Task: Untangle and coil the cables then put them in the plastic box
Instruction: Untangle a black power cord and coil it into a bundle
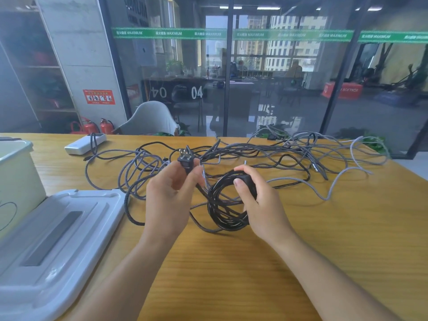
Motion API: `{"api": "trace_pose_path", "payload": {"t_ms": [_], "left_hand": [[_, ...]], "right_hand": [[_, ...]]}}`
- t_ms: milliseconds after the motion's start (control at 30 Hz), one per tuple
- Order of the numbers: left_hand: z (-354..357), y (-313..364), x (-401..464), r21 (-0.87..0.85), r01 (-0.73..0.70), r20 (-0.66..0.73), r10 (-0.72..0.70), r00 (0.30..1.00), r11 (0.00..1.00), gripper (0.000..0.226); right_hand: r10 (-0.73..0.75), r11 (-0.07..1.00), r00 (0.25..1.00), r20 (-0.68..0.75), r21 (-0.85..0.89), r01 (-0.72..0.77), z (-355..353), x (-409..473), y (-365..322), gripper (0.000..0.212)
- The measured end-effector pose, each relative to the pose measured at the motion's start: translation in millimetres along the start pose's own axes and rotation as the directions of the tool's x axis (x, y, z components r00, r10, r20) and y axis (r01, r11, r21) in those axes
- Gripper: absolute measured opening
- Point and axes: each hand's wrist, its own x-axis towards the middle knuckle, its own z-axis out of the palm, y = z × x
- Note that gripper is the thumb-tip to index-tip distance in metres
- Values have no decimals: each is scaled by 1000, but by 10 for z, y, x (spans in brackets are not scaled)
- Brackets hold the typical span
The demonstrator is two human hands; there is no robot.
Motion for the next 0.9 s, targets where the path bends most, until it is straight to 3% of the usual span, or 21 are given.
{"api": "trace_pose_path", "payload": {"t_ms": [133,267,367,467,533,633,800,900], "left_hand": [[-54,-21,42,84,51,-35,-48,998,995,10],[-55,-72,47,177,129,14,-133,991,976,33],[-18,-49,9,104,184,25,-188,982,977,37],[14,0,-14,30,196,87,-198,976,980,23],[20,46,-36,14,203,163,-203,966,979,40],[36,106,-61,-98,336,297,-295,908,937,57],[61,135,-99,-45,293,476,-238,847,955,22],[79,99,-104,-114,346,451,-262,853,931,26]], "right_hand": [[-57,998,998,-23,30,57,3,-20,-83,18],[-111,983,993,-49,138,117,9,-64,-208,21],[-139,961,986,-95,227,158,-18,-98,-291,23],[-186,954,978,-99,222,204,-39,-119,-317,25],[-204,958,975,-86,187,217,-37,-114,-306,26],[-205,970,974,-95,116,215,-43,-98,-273,27],[-164,983,978,-129,60,173,-25,-90,-229,31],[-131,989,980,-152,54,140,1,-68,-213,31]]}}
